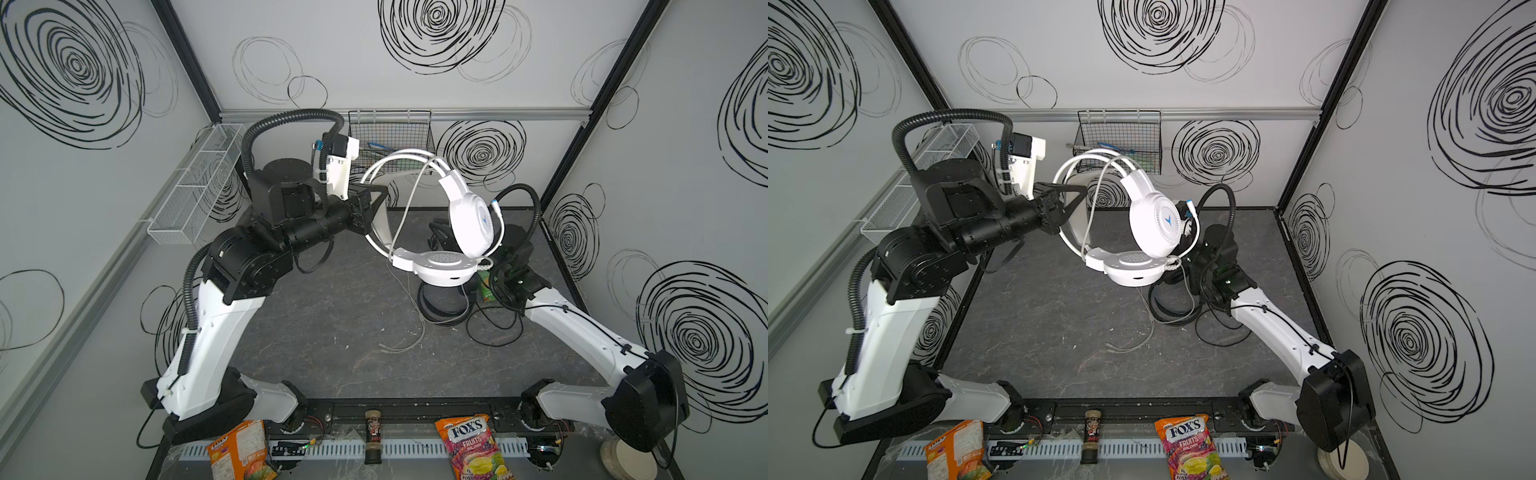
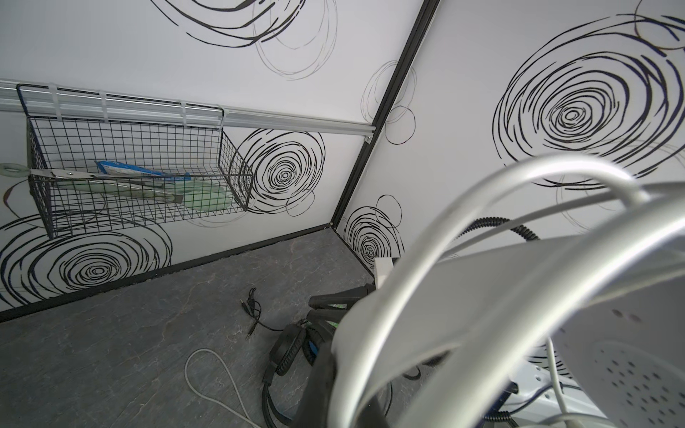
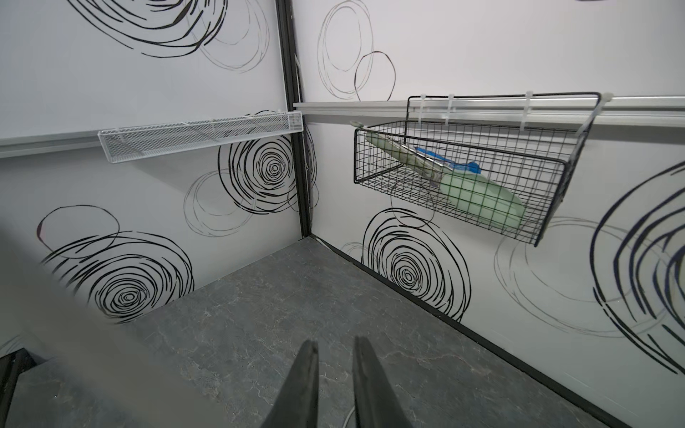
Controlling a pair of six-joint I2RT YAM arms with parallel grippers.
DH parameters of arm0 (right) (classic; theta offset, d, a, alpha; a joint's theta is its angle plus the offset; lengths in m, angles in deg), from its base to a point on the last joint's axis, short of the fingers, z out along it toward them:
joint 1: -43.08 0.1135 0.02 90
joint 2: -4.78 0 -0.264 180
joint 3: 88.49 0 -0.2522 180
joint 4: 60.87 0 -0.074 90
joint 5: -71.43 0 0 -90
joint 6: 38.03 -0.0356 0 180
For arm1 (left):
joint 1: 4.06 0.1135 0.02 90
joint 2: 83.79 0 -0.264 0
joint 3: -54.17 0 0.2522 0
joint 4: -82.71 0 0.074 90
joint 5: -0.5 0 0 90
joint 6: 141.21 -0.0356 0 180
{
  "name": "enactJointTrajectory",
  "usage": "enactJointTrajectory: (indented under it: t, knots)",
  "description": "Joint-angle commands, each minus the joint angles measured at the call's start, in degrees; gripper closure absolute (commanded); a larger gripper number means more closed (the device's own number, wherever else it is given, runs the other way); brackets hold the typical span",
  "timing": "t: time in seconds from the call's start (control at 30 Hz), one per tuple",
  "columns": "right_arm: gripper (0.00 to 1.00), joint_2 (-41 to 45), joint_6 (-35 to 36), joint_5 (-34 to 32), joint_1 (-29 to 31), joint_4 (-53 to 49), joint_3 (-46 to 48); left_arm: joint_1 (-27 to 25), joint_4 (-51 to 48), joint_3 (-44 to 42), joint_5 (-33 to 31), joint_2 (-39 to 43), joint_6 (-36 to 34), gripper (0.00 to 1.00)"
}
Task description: Wrap the headphones
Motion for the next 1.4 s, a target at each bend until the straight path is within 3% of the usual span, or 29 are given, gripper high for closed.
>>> enactJointTrajectory:
  t: [0.0, 0.37, 0.67, 0.97, 1.13, 1.37]
  knots:
    - [0.73, 1.2, 0.7, 1.0, 1.3, 3.4, 0.2, -2.2, 6.6, 2.3, -3.1, -0.4, 2.3, 1.00]
    - [0.66, 2.3, 0.6, 0.1, 2.3, 5.1, 3.8, -4.2, 9.6, 6.5, -2.5, -2.7, 2.3, 1.00]
    - [0.49, 3.4, -0.9, 0.0, 2.7, 3.2, 7.0, -3.5, 12.7, 7.1, -2.0, -2.3, 3.4, 1.00]
    - [0.57, 4.1, -3.4, 0.4, 2.9, 3.0, 11.1, 3.6, 13.3, 8.3, 1.8, -1.7, 5.6, 1.00]
    - [0.68, 4.5, -3.0, 1.0, 3.9, 3.0, 13.7, 4.5, 15.7, 6.9, 2.4, -1.3, 6.8, 1.00]
    - [0.71, 3.6, -2.5, 0.6, 5.0, 3.6, 14.3, 5.9, 20.3, 5.6, 4.4, -1.0, 9.8, 1.00]
